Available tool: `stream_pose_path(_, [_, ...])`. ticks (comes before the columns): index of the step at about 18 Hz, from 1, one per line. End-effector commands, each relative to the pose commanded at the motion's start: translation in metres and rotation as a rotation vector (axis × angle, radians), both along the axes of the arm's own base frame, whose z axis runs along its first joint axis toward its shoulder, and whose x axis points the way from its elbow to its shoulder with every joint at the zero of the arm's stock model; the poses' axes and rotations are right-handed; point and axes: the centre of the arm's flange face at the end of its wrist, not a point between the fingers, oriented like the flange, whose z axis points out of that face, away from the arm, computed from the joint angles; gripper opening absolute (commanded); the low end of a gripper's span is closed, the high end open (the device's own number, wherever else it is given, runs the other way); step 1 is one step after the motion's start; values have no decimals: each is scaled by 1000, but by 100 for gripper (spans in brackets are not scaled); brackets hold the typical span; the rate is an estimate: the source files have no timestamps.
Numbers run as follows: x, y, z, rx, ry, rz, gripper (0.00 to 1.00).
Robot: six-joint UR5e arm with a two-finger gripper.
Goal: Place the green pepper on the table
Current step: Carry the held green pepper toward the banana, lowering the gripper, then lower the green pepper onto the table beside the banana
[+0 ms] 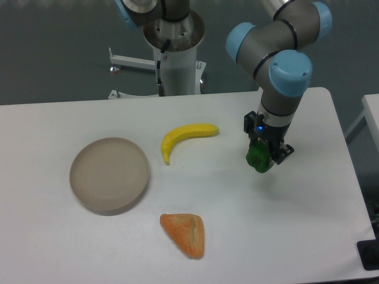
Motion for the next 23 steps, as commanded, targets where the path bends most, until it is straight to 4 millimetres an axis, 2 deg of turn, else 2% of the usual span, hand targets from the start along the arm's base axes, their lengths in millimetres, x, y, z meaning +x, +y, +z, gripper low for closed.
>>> stream_pose_path(5, [-1,1,-1,-2,0,0,31])
stream_pose_path(10, [6,9,-14,-9,-23,13,31])
stream_pose_path(14, [45,44,-42,-30,-53,137,30])
stream_pose_path(16, [56,54,-55,-48,-65,147,30])
stream_pose_path(20, [83,64,-66,-73,-82,179,31])
stream_pose_path(22, [101,67,-78,-93,-96,190,33])
stream_pose_path(23, [104,68,-82,-99,-99,198,34])
